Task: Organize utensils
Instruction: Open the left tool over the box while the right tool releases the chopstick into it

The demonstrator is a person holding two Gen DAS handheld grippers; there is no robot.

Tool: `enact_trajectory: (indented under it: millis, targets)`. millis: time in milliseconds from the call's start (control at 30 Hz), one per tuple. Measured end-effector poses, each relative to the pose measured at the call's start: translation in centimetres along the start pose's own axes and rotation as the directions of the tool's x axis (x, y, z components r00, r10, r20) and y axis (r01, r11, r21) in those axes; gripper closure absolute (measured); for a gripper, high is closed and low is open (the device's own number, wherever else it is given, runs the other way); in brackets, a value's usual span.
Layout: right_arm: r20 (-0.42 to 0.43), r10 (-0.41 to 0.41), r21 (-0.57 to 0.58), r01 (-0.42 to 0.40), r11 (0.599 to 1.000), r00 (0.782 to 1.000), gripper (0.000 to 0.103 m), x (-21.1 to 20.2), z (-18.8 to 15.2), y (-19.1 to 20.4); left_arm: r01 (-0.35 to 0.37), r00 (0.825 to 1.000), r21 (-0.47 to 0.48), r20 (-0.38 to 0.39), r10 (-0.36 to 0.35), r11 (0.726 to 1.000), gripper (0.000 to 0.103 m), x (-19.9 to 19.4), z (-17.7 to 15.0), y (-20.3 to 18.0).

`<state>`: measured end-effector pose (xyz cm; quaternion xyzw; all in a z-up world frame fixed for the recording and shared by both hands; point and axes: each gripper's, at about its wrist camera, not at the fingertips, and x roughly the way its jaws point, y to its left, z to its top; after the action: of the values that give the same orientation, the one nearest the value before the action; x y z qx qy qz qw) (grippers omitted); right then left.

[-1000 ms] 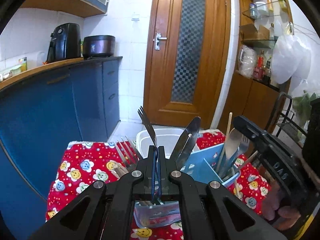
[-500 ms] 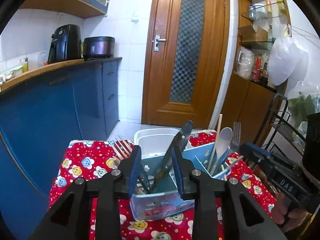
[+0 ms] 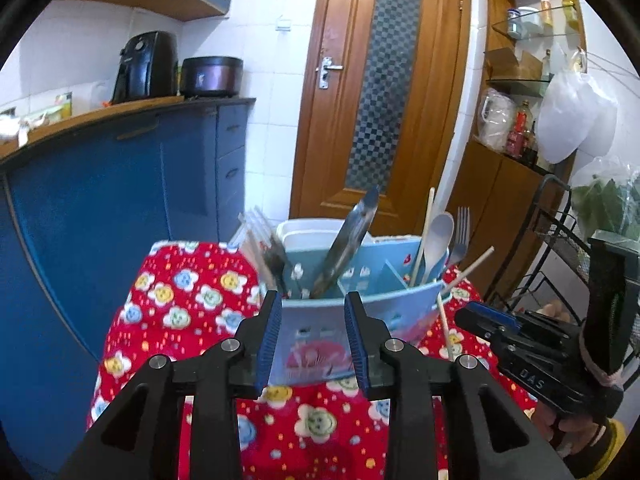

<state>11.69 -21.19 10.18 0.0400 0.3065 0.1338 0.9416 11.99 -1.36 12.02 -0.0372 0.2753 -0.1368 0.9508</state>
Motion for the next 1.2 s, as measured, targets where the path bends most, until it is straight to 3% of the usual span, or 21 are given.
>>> enact_trajectory:
  millis: [433, 533, 633, 967, 1200]
  targets:
    - [-0.103, -0.009, -0.001, 0.009, 1.0, 0.995, 0.078, 2.4, -1.1, 0.0, -0.037, 0.997, -0.063, -0.076, 0.032, 0.997, 0.07, 0.9, -3.6, 1.6]
    - [-0.105, -0.013, -0.009, 0.012, 1.0, 0.994, 0.093, 2.6, -1.0, 0.1, -0.05, 0.995, -0.063, -0.085, 0.045, 0.997, 0.07, 1.2, -4.1, 1.7]
    - [-0.101, -0.008, -0.019, 0.006, 1.0, 0.995, 0.096, 2.4, -0.9, 0.3, -0.047, 0.995, -0.074, -0.095, 0.04, 0.996, 0.07, 1.5, -4.5, 1.9]
    - [0.024, -0.011, 0.0, 0.011, 1.0, 1.0, 0.097, -0.8, 1.4, 0.6, -0.046, 0.993, -0.097, -0.11, 0.035, 0.994, 0.07, 2.1, -5.1, 2.5]
    - [0.169, -0.043, 0.041, 0.037, 0.998, 0.985, 0.097, -3.0, 4.7, 0.2, -0.046, 0.993, -0.106, -0.113, 0.034, 0.993, 0.07, 2.3, -5.3, 2.9]
